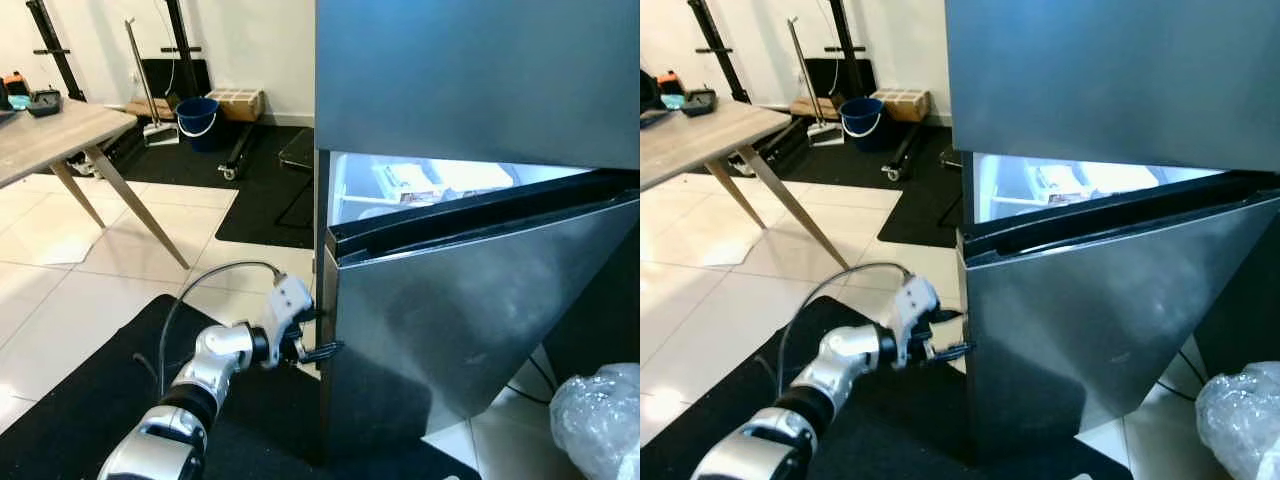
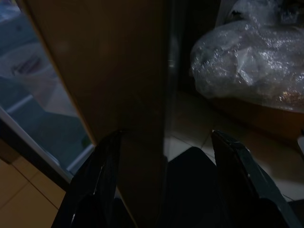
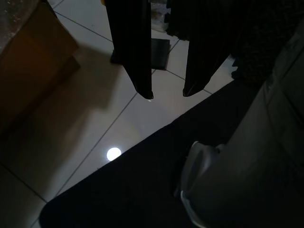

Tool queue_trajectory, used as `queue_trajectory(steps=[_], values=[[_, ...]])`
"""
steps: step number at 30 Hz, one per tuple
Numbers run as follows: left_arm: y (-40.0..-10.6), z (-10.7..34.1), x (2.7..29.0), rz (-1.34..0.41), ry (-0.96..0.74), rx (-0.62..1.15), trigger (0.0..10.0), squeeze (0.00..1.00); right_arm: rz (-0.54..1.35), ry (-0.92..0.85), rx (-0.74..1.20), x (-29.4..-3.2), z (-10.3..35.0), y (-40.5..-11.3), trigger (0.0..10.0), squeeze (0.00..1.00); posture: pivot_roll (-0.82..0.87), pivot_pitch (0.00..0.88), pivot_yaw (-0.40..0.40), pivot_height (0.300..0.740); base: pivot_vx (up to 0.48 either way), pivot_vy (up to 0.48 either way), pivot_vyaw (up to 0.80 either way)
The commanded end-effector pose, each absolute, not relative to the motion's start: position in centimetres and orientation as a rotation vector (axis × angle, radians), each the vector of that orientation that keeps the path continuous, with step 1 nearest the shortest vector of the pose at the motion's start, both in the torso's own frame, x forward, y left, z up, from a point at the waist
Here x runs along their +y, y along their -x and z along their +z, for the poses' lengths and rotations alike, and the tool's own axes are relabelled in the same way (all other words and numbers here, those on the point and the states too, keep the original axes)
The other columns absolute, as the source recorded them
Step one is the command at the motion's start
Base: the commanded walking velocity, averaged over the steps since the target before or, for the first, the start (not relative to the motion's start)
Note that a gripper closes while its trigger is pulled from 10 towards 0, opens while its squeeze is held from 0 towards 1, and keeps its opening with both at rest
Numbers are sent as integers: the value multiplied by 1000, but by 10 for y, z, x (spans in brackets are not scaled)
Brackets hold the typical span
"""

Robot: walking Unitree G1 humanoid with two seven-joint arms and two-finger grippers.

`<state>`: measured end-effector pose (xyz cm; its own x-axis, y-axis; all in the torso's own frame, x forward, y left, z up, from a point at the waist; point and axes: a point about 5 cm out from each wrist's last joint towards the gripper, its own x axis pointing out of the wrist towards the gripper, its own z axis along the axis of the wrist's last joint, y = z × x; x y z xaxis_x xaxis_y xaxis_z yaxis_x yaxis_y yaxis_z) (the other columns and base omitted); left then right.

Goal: Restocking fridge

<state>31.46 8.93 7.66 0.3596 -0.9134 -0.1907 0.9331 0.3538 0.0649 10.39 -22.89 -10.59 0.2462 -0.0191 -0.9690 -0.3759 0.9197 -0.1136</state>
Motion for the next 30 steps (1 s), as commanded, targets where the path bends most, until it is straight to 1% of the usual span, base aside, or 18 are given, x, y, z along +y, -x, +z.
queue_trajectory(steps=[1, 2, 6, 9, 13, 15, 16, 17, 18, 24, 26, 30], values=[[-322, 93, 87, -1217, -182, 69, 10000, 0, 243, 346, 1290, -227, -106, -104, 10000, 0, -119, 41, 51, 740, 0, 0, 0], [-325, 100, 84, -1228, -175, 43, 10000, 0, 240, 344, 1291, -228, -106, -102, 10000, 0, -124, 50, 53, 740, 0, 0, 0], [-325, 104, 80, -1270, -167, 40, 10000, 0, 239, 343, 1295, -229, -107, -99, 10000, 0, -129, 58, 57, 740, 0, 0, 0], [-318, 102, 73, -1372, -164, 64, 10000, 0, 237, 339, 1302, -229, -108, -95, 10000, 0, -133, 67, 58, 740, 0, 0, 0], [-317, 102, 74, -1376, -164, 62, 10000, 0, 236, 334, 1309, -229, -109, -91, 10000, 0, -135, 71, 60, 740, 0, 0, 0], [-316, 103, 78, -1384, -154, 65, 10000, 0, 238, 333, 1310, -229, -109, -91, 10000, 0, -134, 72, 60, 740, 0, 0, 0], [-315, 105, 80, -1392, -149, 64, 7804, 0, 239, 333, 1310, -229, -109, -91, 10000, 0, -131, 72, 59, 740, 0, 0, 0], [-315, 108, 82, -1402, -146, 58, 980, 0, 240, 333, 1310, -229, -109, -91, 10000, 0, -131, 72, 59, 740, 0, 0, 0], [-313, 110, 84, -1417, -144, 53, 0, 0, 241, 333, 1311, -229, -109, -91, 10000, 0, -129, 72, 57, 740, 0, 0, 0], [-307, 120, 90, -1475, -143, 47, 0, 0, 244, 334, 1310, -229, -108, -92, 10000, 0, -125, 71, 56, 740, 0, 0, 0], [-297, 129, 96, -1539, -143, 54, 0, 0, 247, 335, 1308, -229, -108, -93, 10000, 0, -119, 70, 56, 740, 0, 0, 0], [-287, 135, 98, -1601, -126, 69, 0, 0, 249, 336, 1308, -229, -108, -93, 10000, 0, -119, 70, 56, 740, 0, 0, 0]])
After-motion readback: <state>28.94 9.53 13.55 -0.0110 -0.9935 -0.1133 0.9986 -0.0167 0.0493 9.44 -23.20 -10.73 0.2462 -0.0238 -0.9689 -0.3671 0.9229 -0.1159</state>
